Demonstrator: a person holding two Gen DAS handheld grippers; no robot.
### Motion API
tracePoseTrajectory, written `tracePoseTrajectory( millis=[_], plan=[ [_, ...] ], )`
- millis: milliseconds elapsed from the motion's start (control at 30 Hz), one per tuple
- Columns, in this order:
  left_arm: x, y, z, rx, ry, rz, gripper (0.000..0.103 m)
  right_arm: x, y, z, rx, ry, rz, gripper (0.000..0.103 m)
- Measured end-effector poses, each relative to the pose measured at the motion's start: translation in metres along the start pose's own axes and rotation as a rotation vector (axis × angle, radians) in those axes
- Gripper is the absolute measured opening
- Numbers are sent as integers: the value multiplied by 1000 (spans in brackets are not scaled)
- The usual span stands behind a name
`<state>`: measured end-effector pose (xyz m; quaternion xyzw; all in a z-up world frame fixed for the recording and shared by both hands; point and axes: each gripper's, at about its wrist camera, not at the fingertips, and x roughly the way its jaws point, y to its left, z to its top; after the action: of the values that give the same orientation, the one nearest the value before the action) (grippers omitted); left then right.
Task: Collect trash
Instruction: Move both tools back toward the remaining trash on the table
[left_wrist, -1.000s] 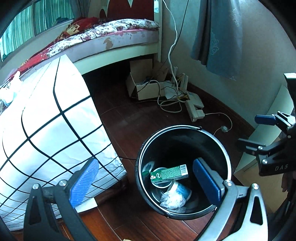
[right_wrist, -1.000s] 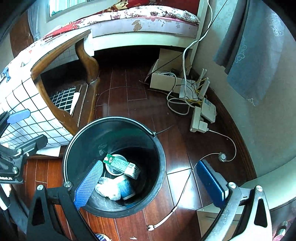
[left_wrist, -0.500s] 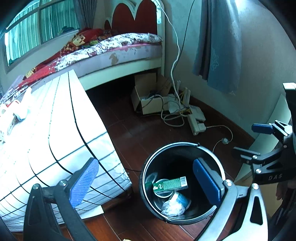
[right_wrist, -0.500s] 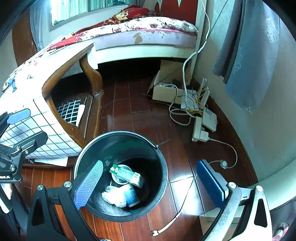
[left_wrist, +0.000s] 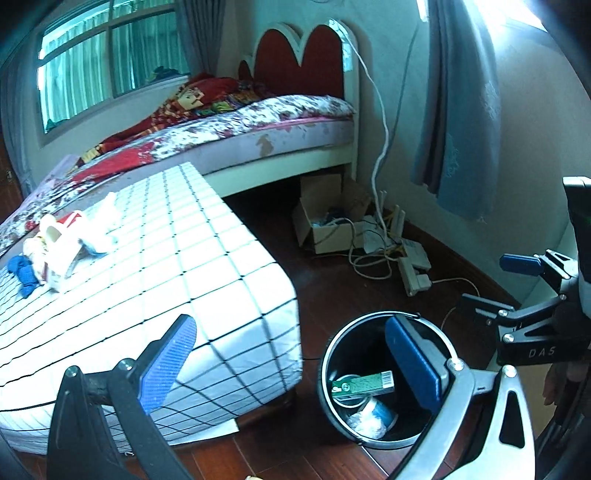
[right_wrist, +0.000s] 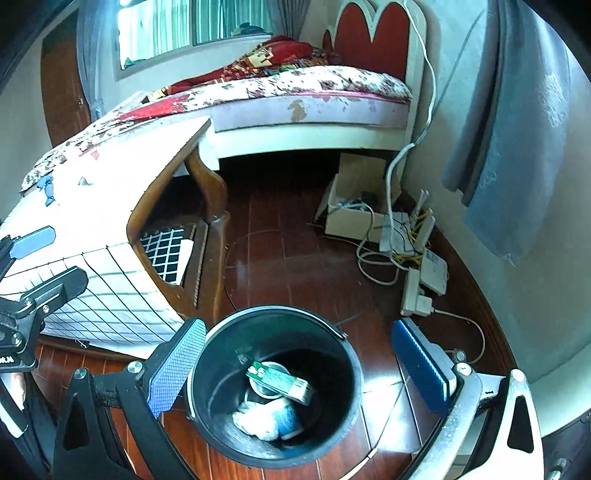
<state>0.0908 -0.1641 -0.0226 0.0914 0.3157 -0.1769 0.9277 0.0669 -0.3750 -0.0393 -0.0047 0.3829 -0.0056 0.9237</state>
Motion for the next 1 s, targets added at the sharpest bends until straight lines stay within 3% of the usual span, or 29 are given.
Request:
tracePoseTrajectory(
  millis=[433, 1000],
  plan=[
    [-20, 76, -5, -105, -28, 115, 102, 8, 79, 35, -100, -41, 89, 102],
    [-55, 192, -38, -262, -43, 287, 102, 24, 199, 73, -204, -78, 210, 102]
  ],
)
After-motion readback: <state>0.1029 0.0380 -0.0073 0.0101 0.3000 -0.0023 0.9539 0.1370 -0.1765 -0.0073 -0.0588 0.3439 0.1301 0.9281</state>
